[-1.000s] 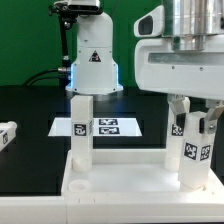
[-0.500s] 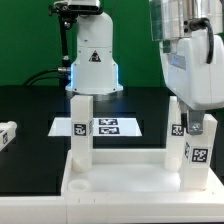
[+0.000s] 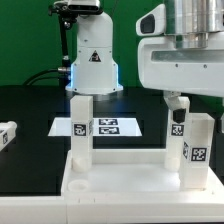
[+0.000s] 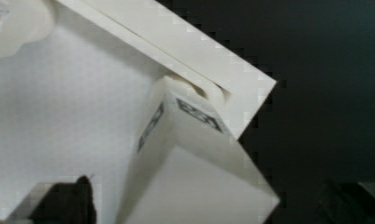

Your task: Assemble desk

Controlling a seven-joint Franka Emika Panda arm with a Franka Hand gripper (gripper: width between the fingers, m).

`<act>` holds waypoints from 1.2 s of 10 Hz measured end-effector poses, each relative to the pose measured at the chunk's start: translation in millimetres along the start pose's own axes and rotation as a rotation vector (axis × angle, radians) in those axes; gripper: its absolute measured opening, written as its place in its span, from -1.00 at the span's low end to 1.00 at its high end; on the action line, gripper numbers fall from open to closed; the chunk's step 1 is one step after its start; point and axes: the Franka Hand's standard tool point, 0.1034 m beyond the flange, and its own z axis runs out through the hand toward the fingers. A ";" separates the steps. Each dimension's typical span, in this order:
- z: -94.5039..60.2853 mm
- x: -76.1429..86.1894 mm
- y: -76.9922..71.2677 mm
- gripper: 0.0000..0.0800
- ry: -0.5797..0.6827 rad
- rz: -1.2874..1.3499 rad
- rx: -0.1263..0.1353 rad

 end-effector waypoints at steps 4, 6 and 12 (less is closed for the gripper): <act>0.6 1.0 -2.4 0.62 0.048 -0.509 -0.023; 2.5 -5.7 -4.5 0.62 0.046 -0.700 -0.035; 1.1 6.0 0.9 -0.28 0.054 -0.303 -0.036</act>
Offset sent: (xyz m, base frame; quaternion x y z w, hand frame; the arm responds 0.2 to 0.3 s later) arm -0.0021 0.0162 -0.0034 -0.0166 0.0618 -0.4267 0.9021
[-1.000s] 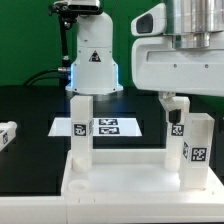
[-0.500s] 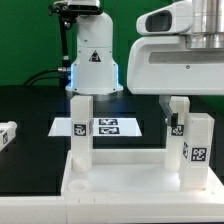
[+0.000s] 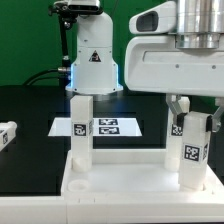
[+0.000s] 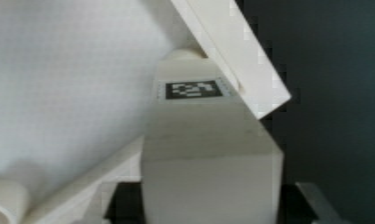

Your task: Assemble desk

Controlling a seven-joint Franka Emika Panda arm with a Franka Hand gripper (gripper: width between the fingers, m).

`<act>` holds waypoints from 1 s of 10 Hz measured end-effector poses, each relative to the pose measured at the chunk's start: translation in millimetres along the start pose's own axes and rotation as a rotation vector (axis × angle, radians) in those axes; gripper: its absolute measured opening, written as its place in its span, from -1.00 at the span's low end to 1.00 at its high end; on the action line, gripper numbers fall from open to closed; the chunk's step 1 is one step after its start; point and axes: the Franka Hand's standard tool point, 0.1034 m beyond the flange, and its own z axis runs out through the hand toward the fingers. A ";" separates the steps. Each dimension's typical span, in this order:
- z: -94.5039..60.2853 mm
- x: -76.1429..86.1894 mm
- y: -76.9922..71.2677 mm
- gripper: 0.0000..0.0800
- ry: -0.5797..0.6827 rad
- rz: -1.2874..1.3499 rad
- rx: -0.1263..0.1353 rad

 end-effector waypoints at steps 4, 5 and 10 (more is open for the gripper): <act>3.4 -1.4 8.5 -0.28 -0.027 0.652 0.035; 3.4 -2.5 7.7 -0.28 -0.029 0.697 0.033; 3.3 -6.5 8.8 -0.28 -0.082 1.143 0.049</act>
Offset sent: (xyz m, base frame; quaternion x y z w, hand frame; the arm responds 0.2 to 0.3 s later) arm 0.0035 0.0097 -0.0093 0.1494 -0.0713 0.4883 0.8568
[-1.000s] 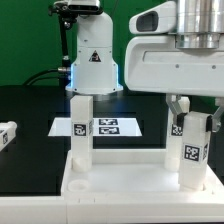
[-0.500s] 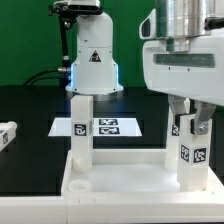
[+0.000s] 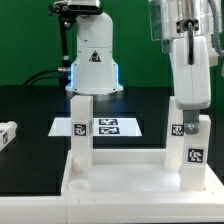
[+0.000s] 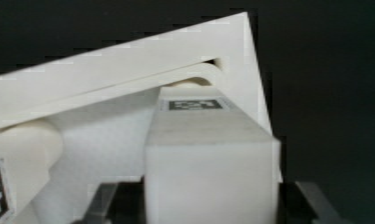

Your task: Assemble desk

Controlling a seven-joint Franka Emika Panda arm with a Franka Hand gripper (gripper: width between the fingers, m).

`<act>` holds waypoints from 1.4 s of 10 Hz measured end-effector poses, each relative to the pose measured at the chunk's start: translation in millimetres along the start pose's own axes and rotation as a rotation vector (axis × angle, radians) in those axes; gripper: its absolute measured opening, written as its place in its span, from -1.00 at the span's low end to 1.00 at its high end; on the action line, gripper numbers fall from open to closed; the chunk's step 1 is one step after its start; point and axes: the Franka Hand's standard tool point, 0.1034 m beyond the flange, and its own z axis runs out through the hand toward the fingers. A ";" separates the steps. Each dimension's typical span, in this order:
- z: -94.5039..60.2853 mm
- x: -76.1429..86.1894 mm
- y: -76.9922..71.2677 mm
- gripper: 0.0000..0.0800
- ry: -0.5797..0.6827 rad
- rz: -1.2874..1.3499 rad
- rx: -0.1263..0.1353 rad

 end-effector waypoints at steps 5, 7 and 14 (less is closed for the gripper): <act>0.5 -14.7 6.9 0.53 0.015 -0.588 -0.010; 0.9 -11.9 6.0 0.62 0.016 -0.712 -0.012; -0.2 -7.8 -3.4 0.59 0.098 -1.440 -0.017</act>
Offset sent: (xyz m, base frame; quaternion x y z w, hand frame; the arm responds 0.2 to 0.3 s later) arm -0.0115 0.0246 0.0058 -0.0033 0.0139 -0.4647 0.8853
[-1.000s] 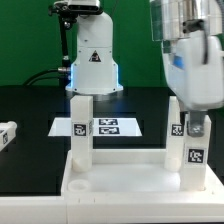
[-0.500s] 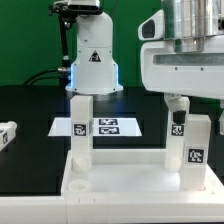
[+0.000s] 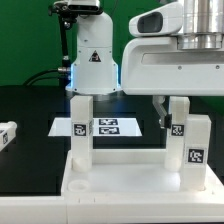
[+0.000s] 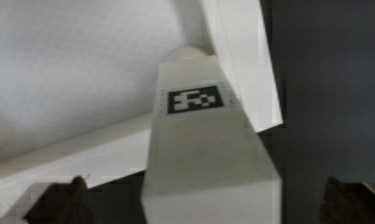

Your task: Assemble desk

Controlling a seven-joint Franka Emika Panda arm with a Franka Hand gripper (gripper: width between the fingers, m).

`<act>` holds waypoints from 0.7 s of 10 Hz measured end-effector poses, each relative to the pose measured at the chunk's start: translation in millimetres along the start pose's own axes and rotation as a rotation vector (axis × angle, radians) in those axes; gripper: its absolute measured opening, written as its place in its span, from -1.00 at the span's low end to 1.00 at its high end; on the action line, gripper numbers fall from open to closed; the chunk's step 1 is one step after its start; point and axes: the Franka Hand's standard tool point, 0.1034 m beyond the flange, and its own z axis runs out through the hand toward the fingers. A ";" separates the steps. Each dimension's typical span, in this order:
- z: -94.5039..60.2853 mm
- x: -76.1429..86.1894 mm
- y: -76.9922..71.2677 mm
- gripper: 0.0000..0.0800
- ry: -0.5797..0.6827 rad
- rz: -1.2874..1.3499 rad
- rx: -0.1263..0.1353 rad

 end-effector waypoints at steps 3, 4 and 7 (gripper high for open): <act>0.3 0.2 0.5 -0.29 -0.001 0.135 0.000; -0.2 0.7 1.3 -0.29 -0.024 0.302 -0.016; 0.4 -0.9 3.5 -0.29 -0.068 0.934 -0.012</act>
Offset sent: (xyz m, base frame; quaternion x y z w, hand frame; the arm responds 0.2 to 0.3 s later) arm 0.0117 -0.0027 0.0060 -0.0595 -0.0280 0.2680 0.9612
